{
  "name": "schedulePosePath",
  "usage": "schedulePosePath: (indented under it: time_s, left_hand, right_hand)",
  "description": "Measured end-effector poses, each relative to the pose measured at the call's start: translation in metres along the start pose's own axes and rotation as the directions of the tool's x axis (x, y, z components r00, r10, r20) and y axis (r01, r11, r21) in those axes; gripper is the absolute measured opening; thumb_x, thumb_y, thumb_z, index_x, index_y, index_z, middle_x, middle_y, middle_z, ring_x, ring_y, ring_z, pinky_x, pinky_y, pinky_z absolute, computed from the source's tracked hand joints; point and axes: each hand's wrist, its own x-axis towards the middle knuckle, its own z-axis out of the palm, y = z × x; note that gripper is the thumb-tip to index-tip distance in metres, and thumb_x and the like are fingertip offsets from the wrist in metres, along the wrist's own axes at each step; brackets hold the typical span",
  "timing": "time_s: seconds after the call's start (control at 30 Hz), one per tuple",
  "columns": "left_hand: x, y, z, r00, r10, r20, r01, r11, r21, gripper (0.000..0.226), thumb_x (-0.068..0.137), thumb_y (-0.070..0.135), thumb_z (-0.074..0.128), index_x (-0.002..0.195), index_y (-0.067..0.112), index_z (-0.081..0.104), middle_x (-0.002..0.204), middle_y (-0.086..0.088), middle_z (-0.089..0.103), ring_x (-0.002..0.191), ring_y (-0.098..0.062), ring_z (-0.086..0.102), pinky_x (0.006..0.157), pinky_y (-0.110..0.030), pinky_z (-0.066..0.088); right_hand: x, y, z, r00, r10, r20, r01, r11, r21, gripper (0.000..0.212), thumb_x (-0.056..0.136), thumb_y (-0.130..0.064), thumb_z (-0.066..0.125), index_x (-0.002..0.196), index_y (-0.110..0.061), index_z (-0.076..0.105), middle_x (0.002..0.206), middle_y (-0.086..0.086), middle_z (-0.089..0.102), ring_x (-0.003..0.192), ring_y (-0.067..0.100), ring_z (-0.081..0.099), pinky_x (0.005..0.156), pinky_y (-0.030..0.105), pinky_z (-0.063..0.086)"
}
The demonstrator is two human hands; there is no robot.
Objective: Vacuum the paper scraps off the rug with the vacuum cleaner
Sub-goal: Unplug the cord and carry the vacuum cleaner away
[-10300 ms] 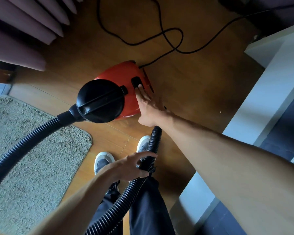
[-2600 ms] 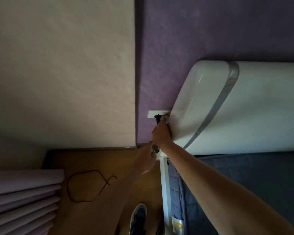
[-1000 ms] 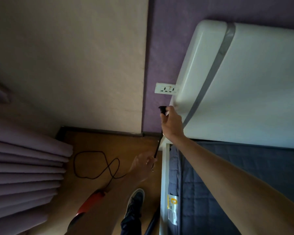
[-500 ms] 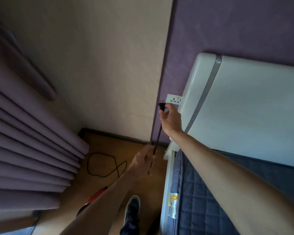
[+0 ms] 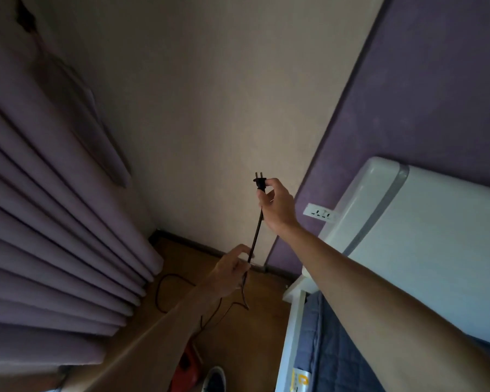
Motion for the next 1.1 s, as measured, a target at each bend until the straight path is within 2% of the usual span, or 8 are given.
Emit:
schedulePosePath:
  time_s: [0.07,0.17,0.43,0.63,0.8,0.93,1.07,1.1]
  left_hand:
    - [0.007,0.008,-0.014,1.000,0.008,0.016,-0.008,1.000,-0.002,0.019,0.102,0.008,0.045,0.114,0.021,0.051,0.071,-0.013,0.054,0.060,-0.019,0.057,0.068,-0.044,0.061]
    - [0.015,0.016,-0.035,0.998,0.046,0.030,-0.046,0.999,-0.009,0.020,0.103,0.008,0.043,0.120,0.018,0.047,0.074,-0.015,0.054,0.066,-0.025,0.057,0.078,-0.056,0.059]
    - [0.018,0.031,-0.087,0.998,0.054,-0.019,-0.053,0.998,0.034,0.020,0.103,0.013,0.044,0.121,0.023,0.046,0.082,-0.012,0.061,0.079,-0.025,0.066,0.080,-0.050,0.060]
    - [0.015,0.040,-0.111,0.996,0.068,-0.064,-0.066,0.997,0.033,0.018,0.103,0.013,0.045,0.120,0.020,0.045,0.087,-0.021,0.059,0.084,-0.035,0.067,0.078,-0.049,0.061]
    - [0.008,0.042,-0.126,0.992,0.044,-0.119,-0.045,0.999,-0.004,0.022,0.103,0.012,0.044,0.124,0.013,0.042,0.091,-0.024,0.058,0.082,-0.030,0.063,0.079,-0.050,0.058]
    - [-0.003,0.035,-0.135,0.987,0.035,-0.156,-0.031,0.999,0.027,0.018,0.103,0.014,0.042,0.122,0.014,0.043,0.087,-0.016,0.060,0.074,-0.016,0.063,0.065,-0.027,0.058]
    - [-0.010,0.019,-0.143,0.970,0.026,-0.240,-0.016,0.999,0.043,0.013,0.103,0.016,0.043,0.106,0.028,0.047,0.075,-0.002,0.061,0.066,-0.010,0.061,0.064,-0.028,0.054]
    - [-0.011,0.017,-0.145,0.961,0.012,-0.275,0.000,0.999,0.042,0.016,0.103,0.016,0.043,0.104,0.031,0.047,0.074,0.000,0.062,0.066,-0.009,0.062,0.065,-0.029,0.055]
  right_hand:
    - [0.015,-0.011,0.002,0.999,-0.034,-0.003,0.034,0.999,0.030,0.019,0.097,-0.019,0.056,0.115,-0.013,0.059,0.079,0.006,0.066,0.069,0.020,0.061,0.063,0.030,0.048]
    - [0.033,-0.027,0.008,0.996,-0.090,0.006,0.090,0.995,0.052,0.018,0.097,-0.017,0.056,0.114,-0.012,0.060,0.081,0.005,0.066,0.073,0.023,0.063,0.063,0.033,0.050]
    - [0.061,-0.072,0.036,0.995,-0.080,0.060,0.077,0.995,0.060,0.018,0.097,-0.021,0.056,0.115,-0.017,0.060,0.079,0.007,0.065,0.074,0.027,0.064,0.064,0.052,0.057]
    - [0.071,-0.105,0.052,0.988,-0.118,0.098,0.115,0.993,0.036,0.018,0.097,-0.020,0.056,0.114,-0.019,0.060,0.075,0.007,0.064,0.071,0.028,0.064,0.062,0.053,0.056]
    - [0.073,-0.123,0.073,0.976,-0.160,0.145,0.153,0.986,0.058,0.020,0.098,-0.021,0.055,0.118,-0.021,0.060,0.074,0.004,0.063,0.068,0.025,0.064,0.062,0.049,0.058]
    - [0.068,-0.130,0.090,0.959,-0.212,0.186,0.199,0.976,0.089,0.023,0.100,-0.018,0.054,0.122,-0.015,0.058,0.069,-0.005,0.058,0.059,0.016,0.058,0.058,0.041,0.058]
    - [0.063,-0.134,0.109,0.941,-0.279,0.190,0.263,0.959,0.105,0.026,0.100,-0.015,0.053,0.125,-0.009,0.057,0.063,-0.013,0.052,0.048,0.001,0.051,0.045,0.015,0.041]
    - [0.062,-0.138,0.115,0.932,-0.306,0.194,0.288,0.951,0.113,0.026,0.100,-0.015,0.052,0.125,-0.008,0.057,0.063,-0.014,0.051,0.048,0.000,0.050,0.045,0.013,0.039]
